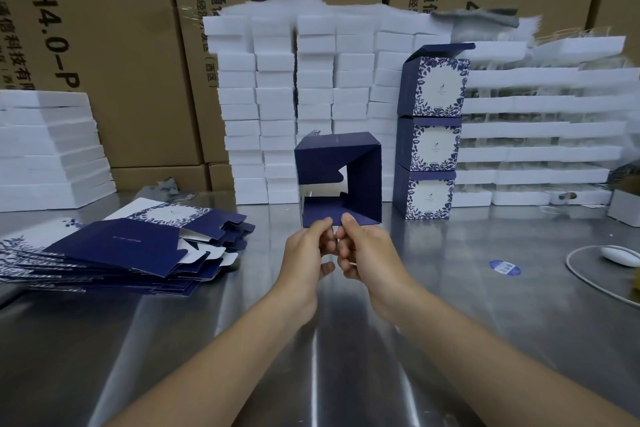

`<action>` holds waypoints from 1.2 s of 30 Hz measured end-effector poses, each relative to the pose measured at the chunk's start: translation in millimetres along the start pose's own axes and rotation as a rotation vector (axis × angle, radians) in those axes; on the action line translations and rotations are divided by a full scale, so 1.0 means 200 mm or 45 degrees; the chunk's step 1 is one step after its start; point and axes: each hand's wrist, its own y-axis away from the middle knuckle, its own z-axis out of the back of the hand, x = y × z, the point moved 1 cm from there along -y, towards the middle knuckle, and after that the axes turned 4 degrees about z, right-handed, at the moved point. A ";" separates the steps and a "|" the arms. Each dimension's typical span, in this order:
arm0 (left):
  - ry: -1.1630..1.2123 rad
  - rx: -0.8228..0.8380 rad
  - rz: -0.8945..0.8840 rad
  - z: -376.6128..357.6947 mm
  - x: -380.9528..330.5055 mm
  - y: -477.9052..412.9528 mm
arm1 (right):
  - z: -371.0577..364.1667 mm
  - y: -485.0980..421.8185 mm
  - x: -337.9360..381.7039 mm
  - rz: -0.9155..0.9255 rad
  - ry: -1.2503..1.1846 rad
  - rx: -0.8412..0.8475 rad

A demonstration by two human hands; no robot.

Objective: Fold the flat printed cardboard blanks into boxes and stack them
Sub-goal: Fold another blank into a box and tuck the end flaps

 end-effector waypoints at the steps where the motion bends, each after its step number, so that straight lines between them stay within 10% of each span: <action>1: 0.010 -0.003 0.000 0.00 0.00 0.00 | 0.00 0.00 0.00 -0.020 0.000 -0.002; 36: -0.137 -0.093 -0.053 -0.01 -0.04 0.04 | 0.04 -0.03 -0.01 -0.046 -0.075 -0.152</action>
